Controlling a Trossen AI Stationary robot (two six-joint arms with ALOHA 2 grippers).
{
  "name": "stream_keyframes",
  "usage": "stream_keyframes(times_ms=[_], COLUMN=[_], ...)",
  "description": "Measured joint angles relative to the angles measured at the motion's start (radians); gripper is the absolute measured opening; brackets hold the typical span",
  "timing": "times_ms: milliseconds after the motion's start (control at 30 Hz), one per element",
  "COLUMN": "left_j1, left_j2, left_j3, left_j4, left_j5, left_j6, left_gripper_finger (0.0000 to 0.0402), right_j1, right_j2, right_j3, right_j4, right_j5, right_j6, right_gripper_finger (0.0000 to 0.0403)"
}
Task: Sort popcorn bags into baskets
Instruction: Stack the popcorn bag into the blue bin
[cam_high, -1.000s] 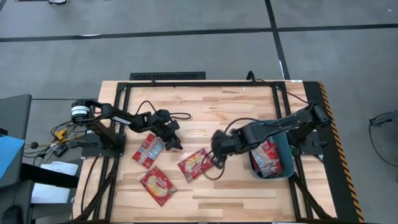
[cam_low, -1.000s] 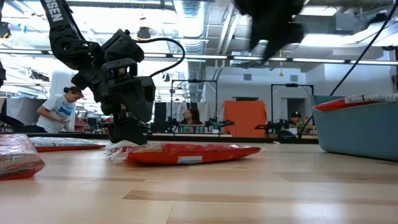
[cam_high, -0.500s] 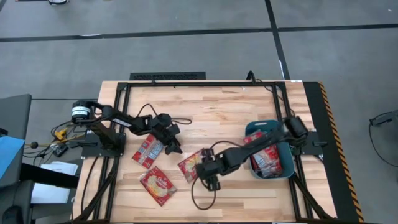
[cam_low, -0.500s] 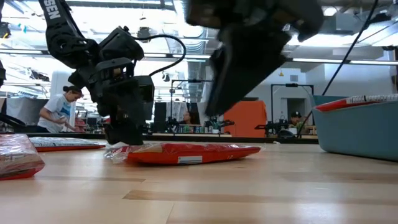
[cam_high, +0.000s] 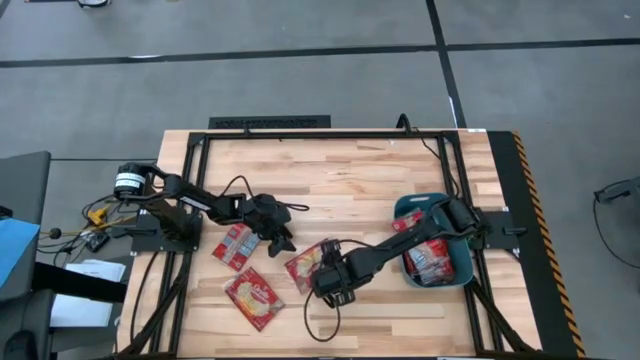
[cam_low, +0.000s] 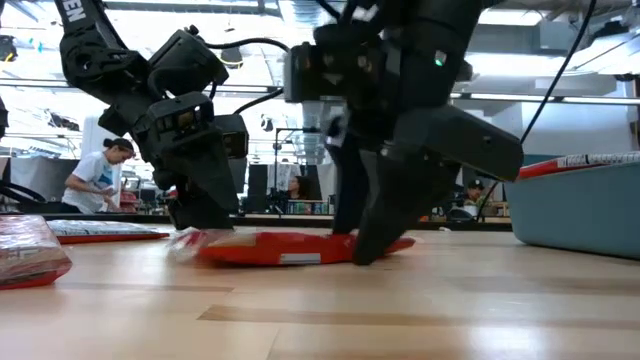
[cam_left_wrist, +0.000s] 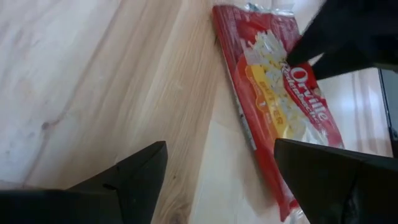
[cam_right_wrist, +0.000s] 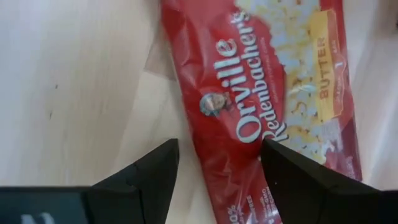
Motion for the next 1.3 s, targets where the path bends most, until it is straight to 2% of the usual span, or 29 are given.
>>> stream_keyframes(times_ms=[133,233,333,567,600,700,900,1133,1300], left_j1=[-0.008,-0.008,-0.008,-0.008,-0.008,-0.008,-0.004,-0.004,-0.004], left_j2=[0.0,0.0,0.0,0.0,0.0,0.0,0.0,0.0,0.0], left_j3=[0.0,0.0,0.0,0.0,0.0,0.0,0.0,0.0,0.0], left_j4=[0.0,0.0,0.0,0.0,0.0,-0.001,-0.001,0.0,0.005], left_j5=[-0.013,-0.013,-0.012,-0.013,-0.012,-0.012,-0.003,-0.002,-0.005], left_j6=[-0.006,-0.017,-0.019,-0.027,-0.028,-0.032,-0.04,-0.026,-0.025], left_gripper_finger=[0.029,0.029,0.029,0.029,0.029,0.029,0.029,0.029,0.029], right_j1=[0.001,-0.003,-0.008,-0.023,-0.023,-0.02,-0.017,-0.006,0.012], right_j2=[0.017,0.017,0.023,0.028,0.024,0.005,-0.091,-0.226,-0.334], right_j3=[0.001,-0.002,-0.001,-0.005,-0.005,-0.008,-0.012,-0.01,-0.008], right_j4=[-0.007,-0.016,-0.016,-0.014,-0.012,-0.004,-0.065,-0.274,-0.392], right_j5=[0.081,0.118,0.141,0.198,0.196,0.211,0.146,0.058,0.04], right_j6=[0.006,0.008,0.008,0.03,0.051,0.105,0.211,0.489,0.672], right_gripper_finger=[0.025,0.0223,0.0174,0.0026,0.0016,0.0014,0.0006,0.0005,0.0005])
